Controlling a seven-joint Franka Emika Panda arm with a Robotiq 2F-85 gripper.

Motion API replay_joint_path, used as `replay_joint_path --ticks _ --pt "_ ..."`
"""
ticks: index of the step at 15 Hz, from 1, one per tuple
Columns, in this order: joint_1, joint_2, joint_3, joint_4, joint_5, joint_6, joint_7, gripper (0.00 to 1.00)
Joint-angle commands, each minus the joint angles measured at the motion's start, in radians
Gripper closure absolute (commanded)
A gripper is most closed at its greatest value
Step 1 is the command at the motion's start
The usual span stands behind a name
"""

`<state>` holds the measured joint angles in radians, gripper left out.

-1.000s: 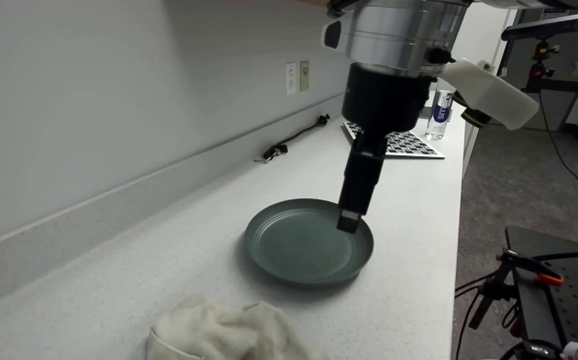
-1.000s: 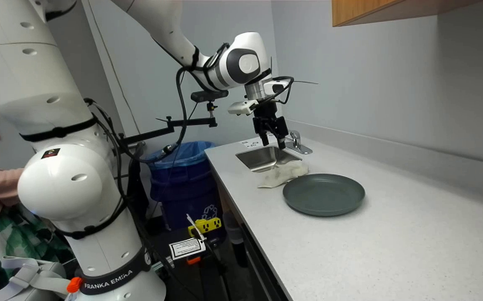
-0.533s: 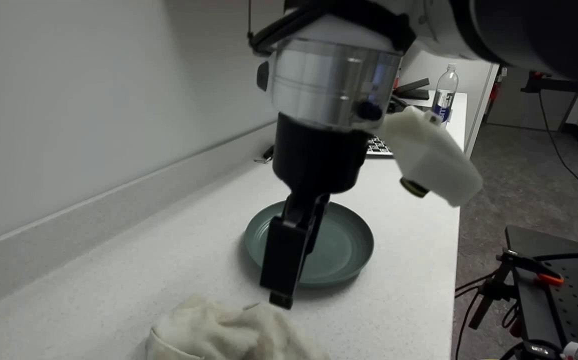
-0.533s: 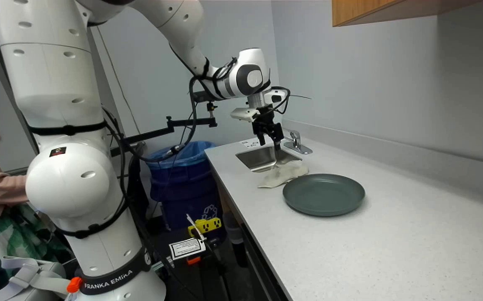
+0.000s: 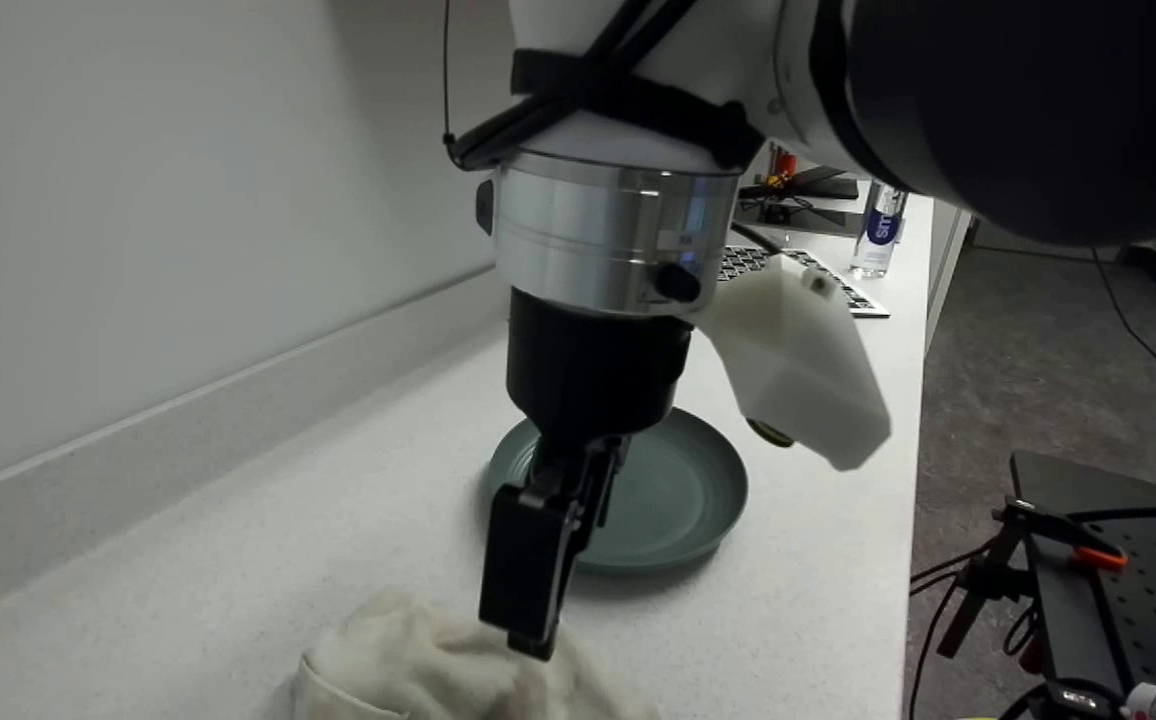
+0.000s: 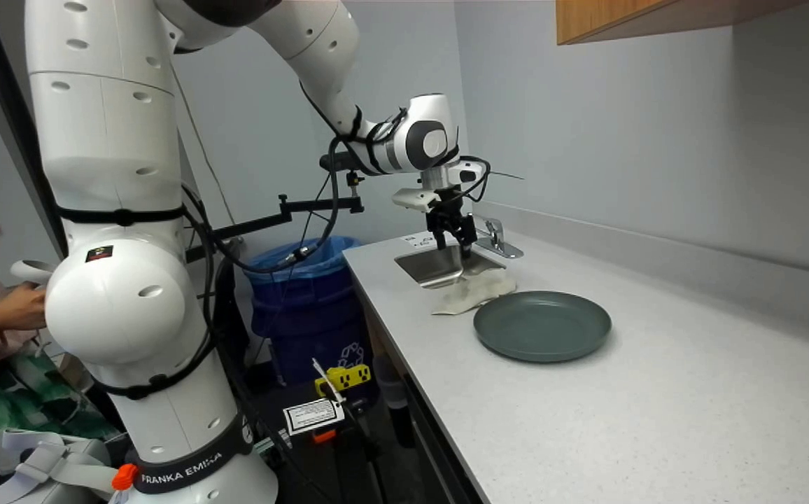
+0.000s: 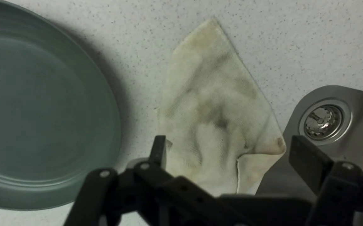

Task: Pick up the cloth from the table, wipe the grey plate with it and put the cloth back on the table.

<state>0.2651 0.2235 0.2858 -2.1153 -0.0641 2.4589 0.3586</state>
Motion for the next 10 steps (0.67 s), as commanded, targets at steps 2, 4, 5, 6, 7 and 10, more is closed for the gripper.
replay_joint_path --ticks 2,4,5,6,7,10 --pt "0.036 0.03 -0.034 0.025 -0.013 0.036 0.007 0.0" --pt "0.057 0.069 -0.046 0.06 -0.056 0.074 0.023 0.0" --pt "0.068 0.089 -0.055 0.076 -0.081 0.097 0.03 0.0" --pt "0.084 0.115 -0.067 0.1 -0.116 0.119 0.041 0.0" --pt "0.099 0.142 -0.081 0.124 -0.144 0.134 0.049 0.0" --pt "0.157 0.223 -0.135 0.187 -0.217 0.176 0.09 0.0"
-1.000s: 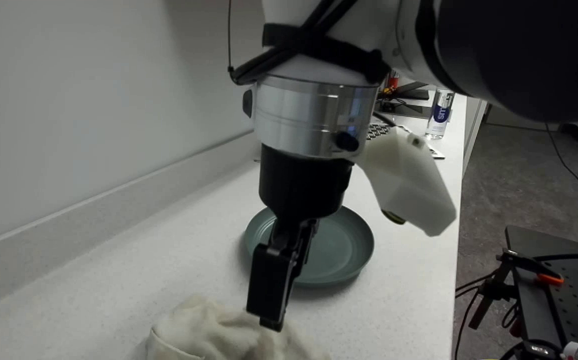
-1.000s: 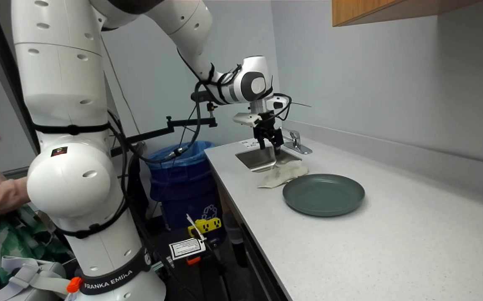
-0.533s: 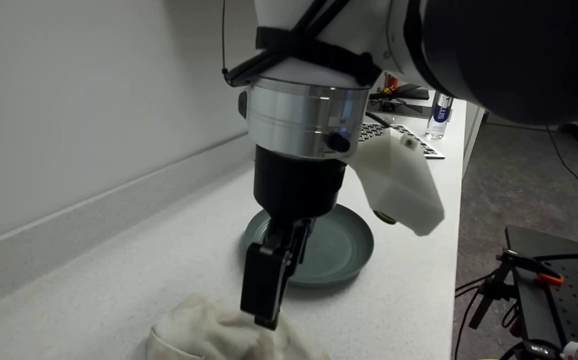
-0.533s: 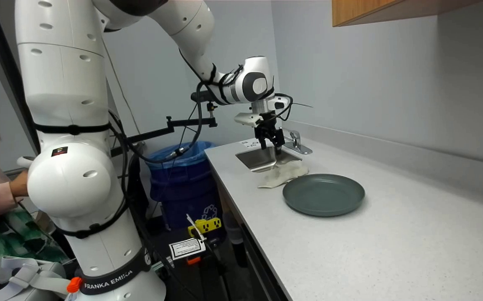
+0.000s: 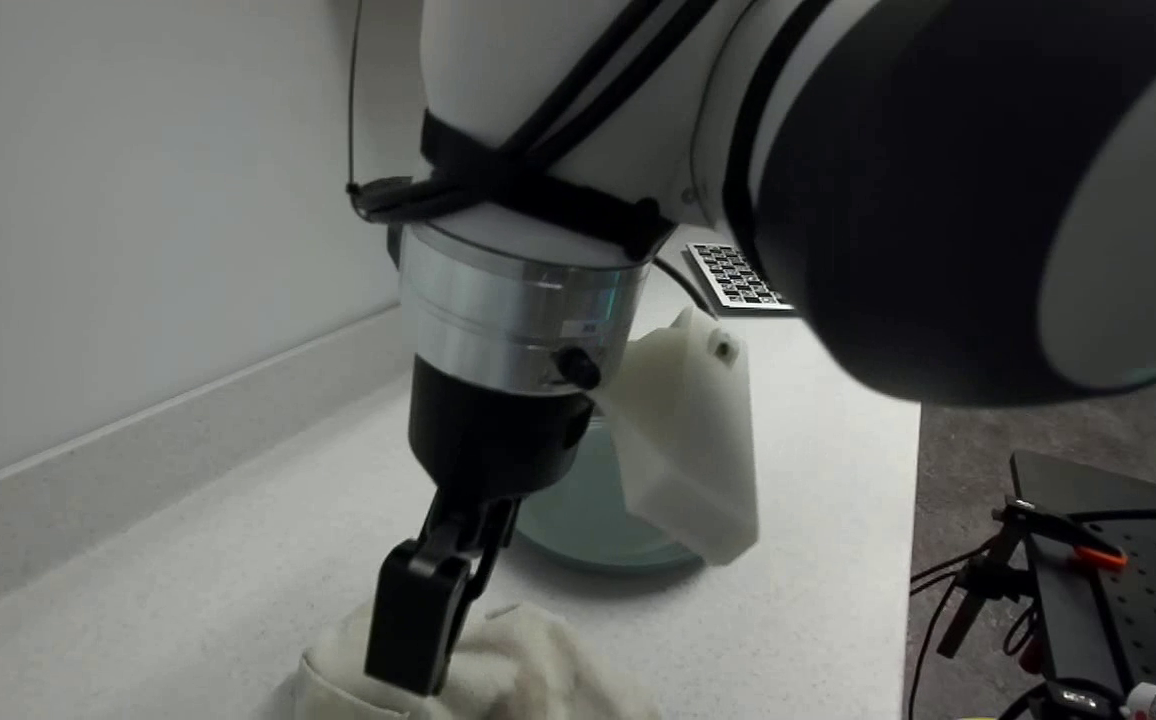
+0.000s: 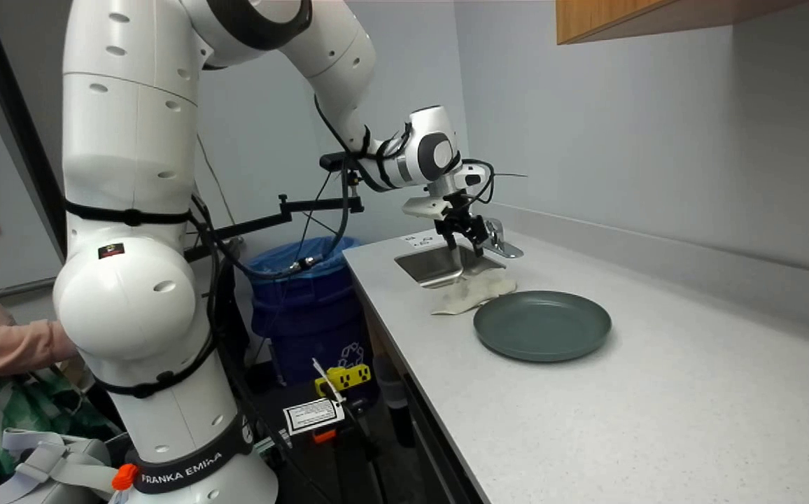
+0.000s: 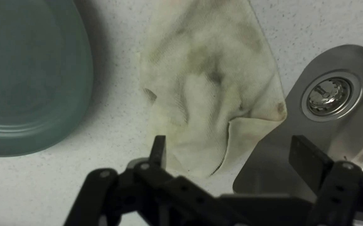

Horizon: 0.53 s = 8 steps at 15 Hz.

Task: Pick up the cloth from the table, wipe the grey plate with it and put the cloth back on the table.

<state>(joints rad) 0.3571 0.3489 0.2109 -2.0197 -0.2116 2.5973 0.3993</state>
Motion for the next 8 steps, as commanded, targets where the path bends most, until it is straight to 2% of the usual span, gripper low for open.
replay_joint_path --ticks 1,8 --pt "0.082 0.124 -0.078 0.107 -0.08 0.044 0.058 0.0" --pt "0.124 0.241 -0.13 0.165 -0.044 0.036 0.046 0.0"
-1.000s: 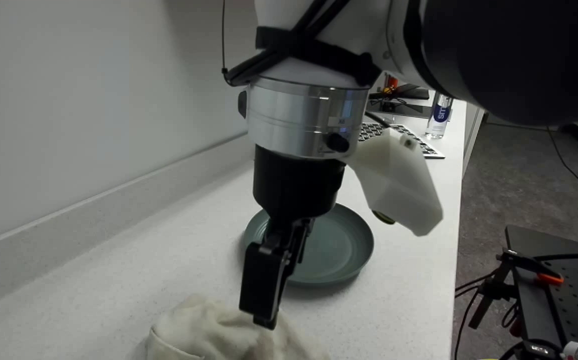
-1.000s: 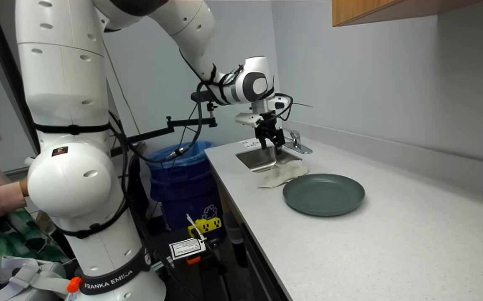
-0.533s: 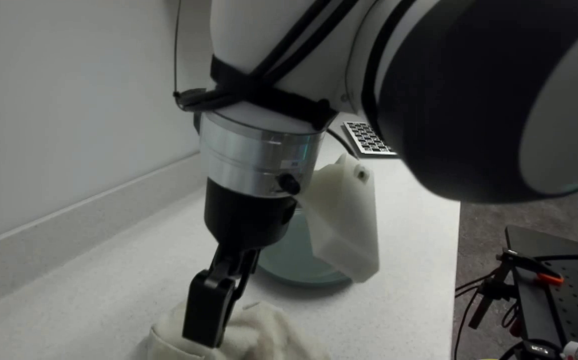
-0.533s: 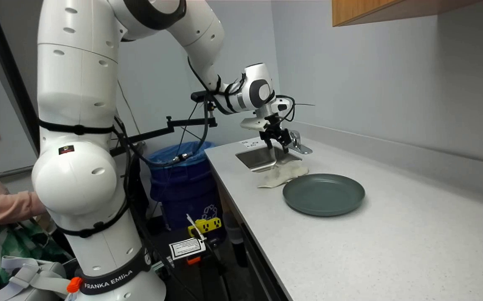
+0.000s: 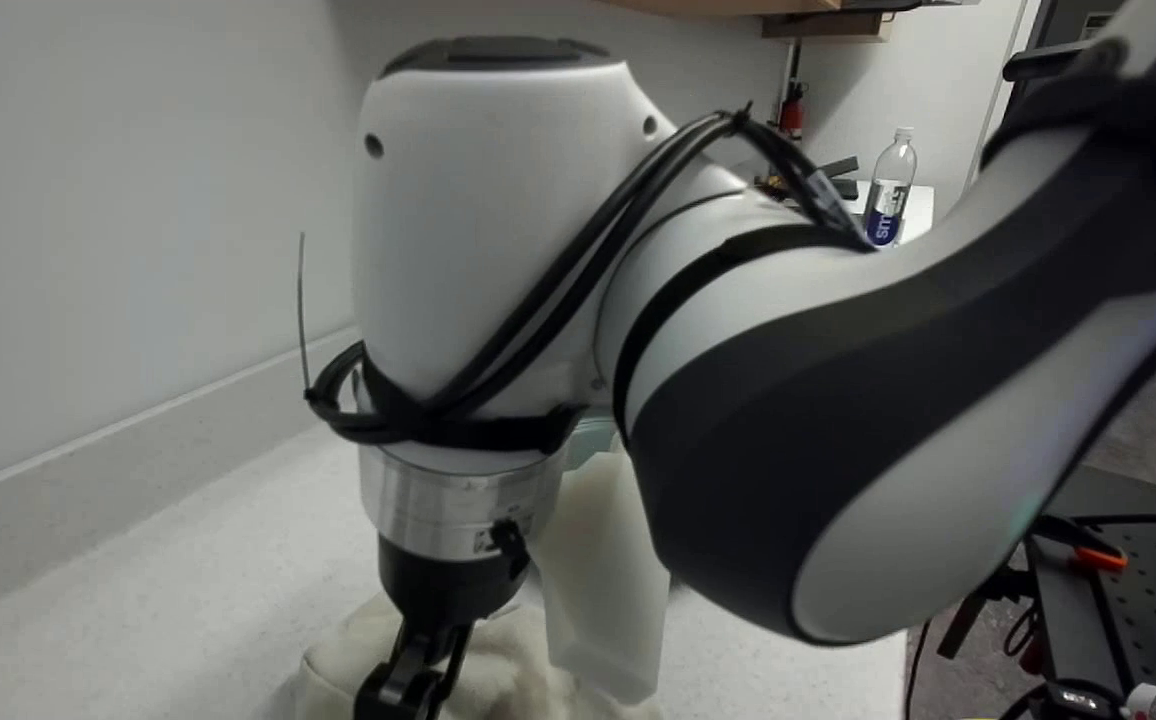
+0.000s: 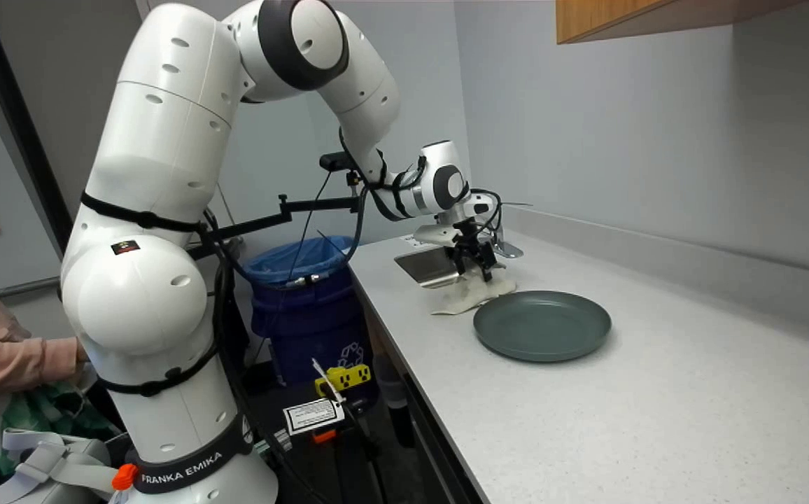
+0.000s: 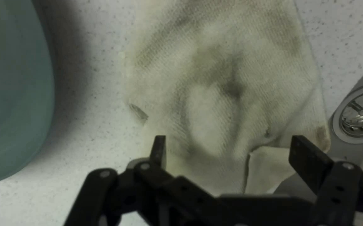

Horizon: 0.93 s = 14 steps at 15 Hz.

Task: Pick up the cloth from the table, wipe the grey plate with it and put the cloth back on the table.

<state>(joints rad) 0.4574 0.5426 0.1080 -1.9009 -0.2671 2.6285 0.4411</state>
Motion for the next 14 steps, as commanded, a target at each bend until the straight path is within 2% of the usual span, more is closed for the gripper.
replay_joint_path --ticks 1,5,6,7,10,14 --pt "0.021 0.057 -0.028 0.052 0.017 0.003 0.0 0.0" --pt "0.011 0.084 -0.025 0.073 0.045 0.003 -0.01 0.0" --pt "0.01 0.088 -0.024 0.075 0.053 0.007 -0.007 0.25" --pt "0.006 0.09 -0.019 0.076 0.064 0.007 -0.013 0.26" --pt "0.003 0.082 -0.022 0.067 0.082 0.015 -0.01 0.51" --pt "-0.022 0.027 -0.019 0.032 0.113 0.028 -0.027 0.8"
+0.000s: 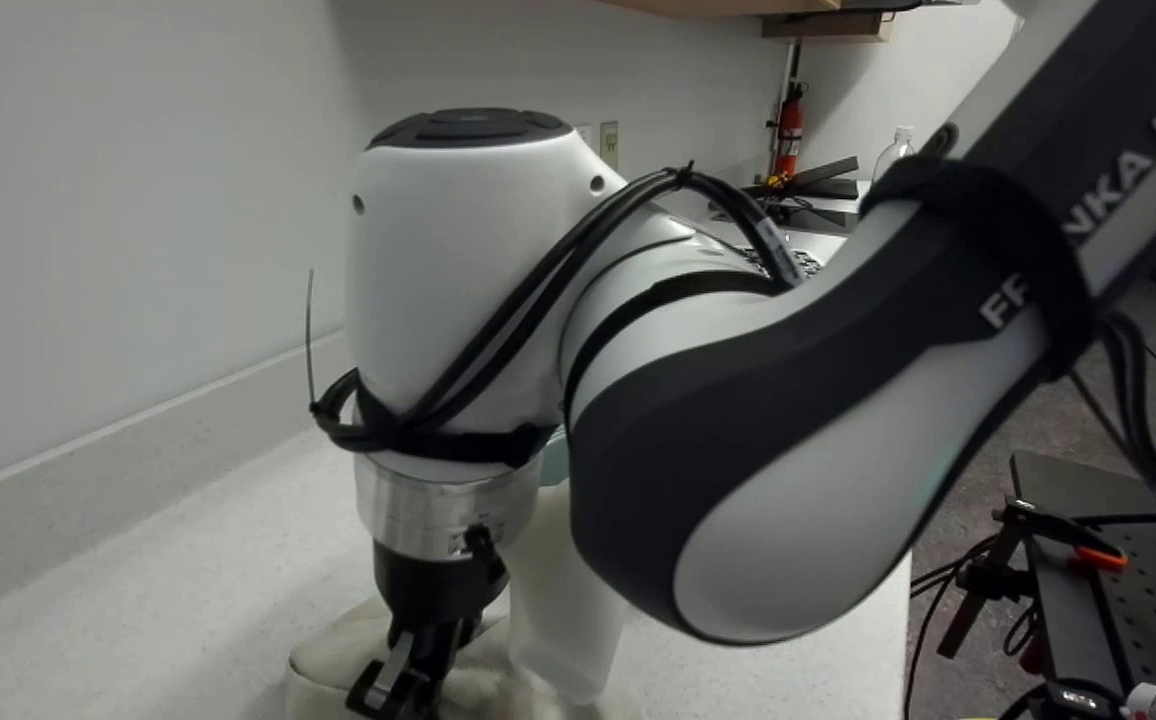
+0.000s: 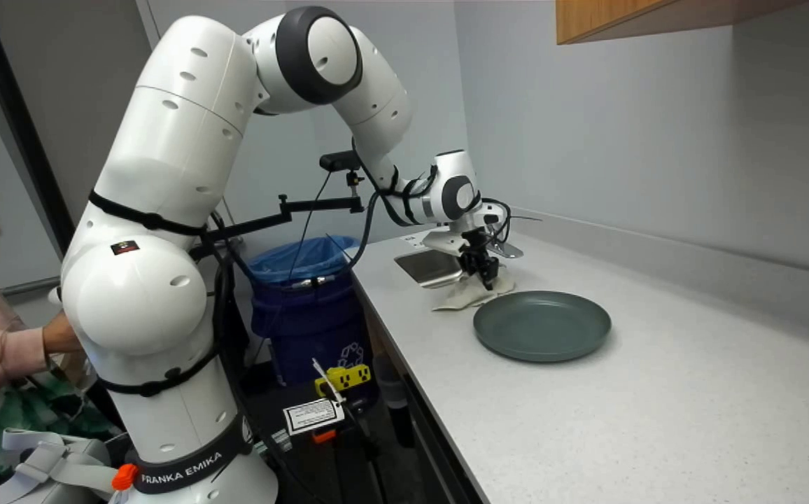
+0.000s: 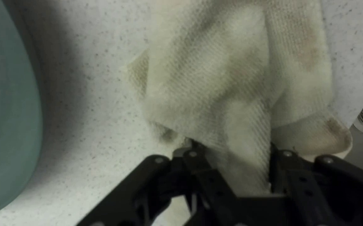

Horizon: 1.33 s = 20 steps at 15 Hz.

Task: Pick up the cloth from the table, wipe the grey plate with it and put the cloth back on the table.

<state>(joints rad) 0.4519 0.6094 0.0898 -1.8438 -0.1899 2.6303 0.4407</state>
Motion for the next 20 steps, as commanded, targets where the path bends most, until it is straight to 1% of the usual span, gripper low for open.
replay_joint_path --ticks 1,2,3,5,6,9,12,15,17,18,19,20 --pt "-0.027 -0.055 0.002 -0.034 0.044 0.027 -0.036 0.87" --pt "-0.04 -0.077 0.007 -0.047 0.053 0.029 -0.049 0.95" --pt "-0.056 -0.101 0.013 -0.06 0.065 0.03 -0.064 1.0" --pt "-0.082 -0.157 0.011 -0.093 0.08 0.032 -0.081 1.0" --pt "-0.091 -0.182 0.006 -0.108 0.08 0.032 -0.085 0.98" --pt "-0.103 -0.255 -0.038 -0.159 0.039 0.028 -0.051 0.98" --pt "-0.115 -0.299 -0.073 -0.212 0.014 0.033 -0.018 0.98" --pt "-0.104 -0.323 -0.131 -0.263 -0.057 0.032 0.072 0.98" --pt "-0.088 -0.325 -0.179 -0.289 -0.146 0.029 0.171 0.98" --pt "-0.086 -0.322 -0.192 -0.299 -0.178 0.023 0.21 0.98" --pt "-0.093 -0.316 -0.193 -0.308 -0.193 0.022 0.237 0.98" --pt "-0.112 -0.305 -0.171 -0.318 -0.163 0.03 0.233 0.98"
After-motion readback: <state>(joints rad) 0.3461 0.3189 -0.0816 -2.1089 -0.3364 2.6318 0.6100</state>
